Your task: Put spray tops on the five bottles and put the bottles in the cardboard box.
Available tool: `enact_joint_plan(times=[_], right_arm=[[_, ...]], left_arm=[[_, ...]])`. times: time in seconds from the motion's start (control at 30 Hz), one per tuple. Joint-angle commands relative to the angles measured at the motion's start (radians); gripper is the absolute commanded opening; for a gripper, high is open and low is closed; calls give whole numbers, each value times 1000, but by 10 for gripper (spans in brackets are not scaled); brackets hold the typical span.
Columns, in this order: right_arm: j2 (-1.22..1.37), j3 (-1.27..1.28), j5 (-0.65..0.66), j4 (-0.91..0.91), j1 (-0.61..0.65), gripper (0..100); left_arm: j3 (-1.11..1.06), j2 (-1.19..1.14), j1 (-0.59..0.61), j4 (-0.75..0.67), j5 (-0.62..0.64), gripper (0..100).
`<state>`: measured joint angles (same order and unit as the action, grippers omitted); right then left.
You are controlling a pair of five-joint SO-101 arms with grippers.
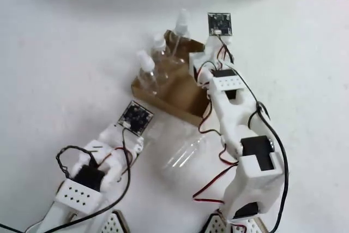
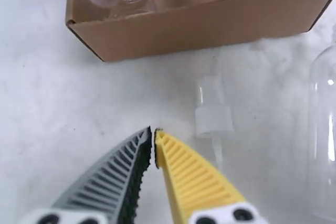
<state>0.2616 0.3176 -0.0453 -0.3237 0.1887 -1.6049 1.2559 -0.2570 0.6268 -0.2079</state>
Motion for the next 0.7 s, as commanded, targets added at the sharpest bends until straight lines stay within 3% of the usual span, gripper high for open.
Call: enact_joint_plan(times=[0.0, 0.67], right_arm=[[-53, -21, 60, -2, -7, 318], [-136, -15, 72, -4, -7, 318]], left_arm=[[9, 13, 8, -34, -9, 23], [9, 13, 8, -34, -9, 23]])
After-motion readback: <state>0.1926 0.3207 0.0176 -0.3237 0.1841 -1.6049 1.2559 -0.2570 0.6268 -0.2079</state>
